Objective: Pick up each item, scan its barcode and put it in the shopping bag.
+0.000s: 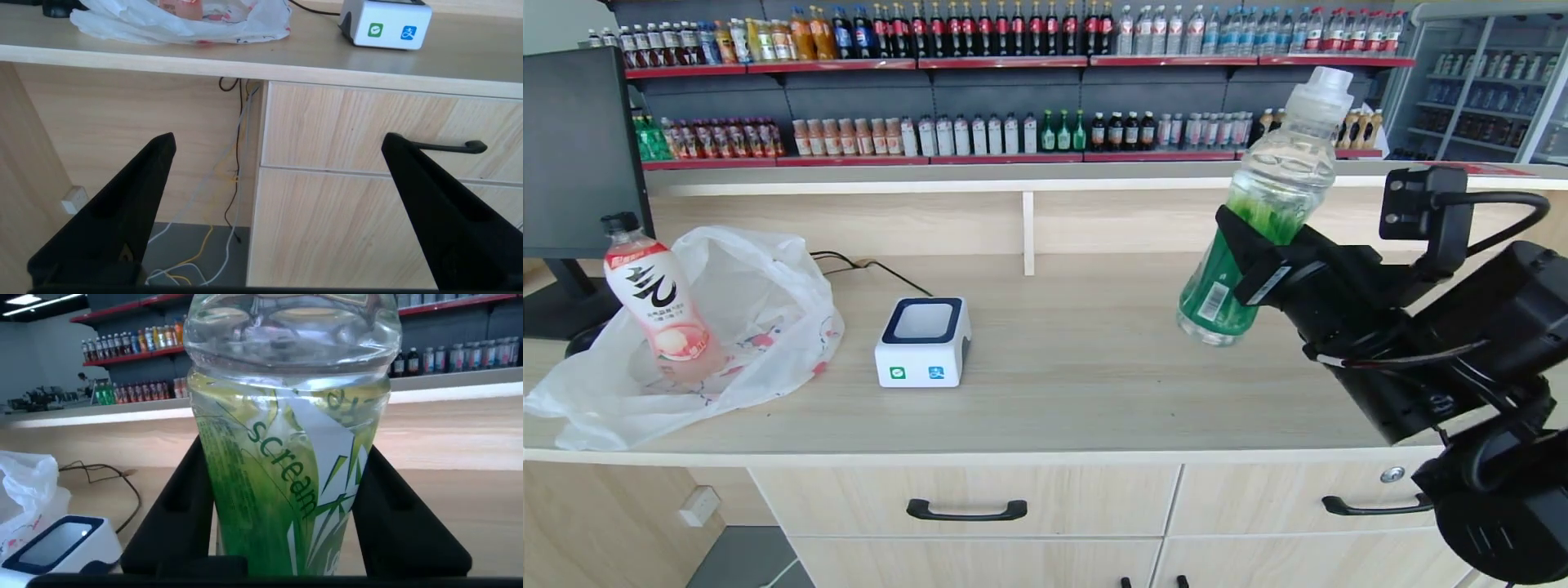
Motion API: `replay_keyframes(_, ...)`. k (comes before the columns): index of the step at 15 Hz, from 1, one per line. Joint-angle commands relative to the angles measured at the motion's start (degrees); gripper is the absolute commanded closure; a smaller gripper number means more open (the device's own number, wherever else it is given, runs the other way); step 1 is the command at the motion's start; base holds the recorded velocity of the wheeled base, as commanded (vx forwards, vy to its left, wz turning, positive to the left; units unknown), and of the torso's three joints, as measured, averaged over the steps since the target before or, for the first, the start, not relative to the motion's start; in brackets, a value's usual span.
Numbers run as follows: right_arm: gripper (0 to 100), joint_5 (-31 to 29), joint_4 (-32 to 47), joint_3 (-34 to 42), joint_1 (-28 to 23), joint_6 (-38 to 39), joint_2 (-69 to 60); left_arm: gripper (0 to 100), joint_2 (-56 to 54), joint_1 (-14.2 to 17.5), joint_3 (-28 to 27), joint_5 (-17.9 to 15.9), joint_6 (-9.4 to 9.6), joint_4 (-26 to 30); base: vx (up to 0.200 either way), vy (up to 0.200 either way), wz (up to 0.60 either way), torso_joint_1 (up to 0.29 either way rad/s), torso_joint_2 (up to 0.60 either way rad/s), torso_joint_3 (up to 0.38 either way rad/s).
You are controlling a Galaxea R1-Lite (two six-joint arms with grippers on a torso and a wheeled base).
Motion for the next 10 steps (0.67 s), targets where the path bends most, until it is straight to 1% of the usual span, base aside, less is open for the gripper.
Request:
replay_keyframes(1,100,0.0,-1.6,3.8,4.6,-2.5,-2.5,0,0.0,0.0,0.0,0.1,-0.01,0.0,0.0,0.0,0.0,0.0,0.0,0.0)
replay_keyframes(3,100,-0.2,-2.0,3.5,7.1,-4.5,-3.0,0,0.0,0.0,0.0,0.1,-0.01,0.0,0.0,0.0,0.0,0.0,0.0,0.0)
replay_keyframes(5,100,-1.5,-2.0,4.0,11.4,-5.9,-4.3,0,0.0,0.0,0.0,0.0,-0.01,0.0,0.0,0.0,0.0,0.0,0.0,0.0)
replay_keyframes(10,100,-12.8,-2.0,2.4,24.9,-11.0,-6.7,0,0.0,0.0,0.0,0.0,-0.01,0.0,0.0,0.0,0.0,0.0,0.0,0.0)
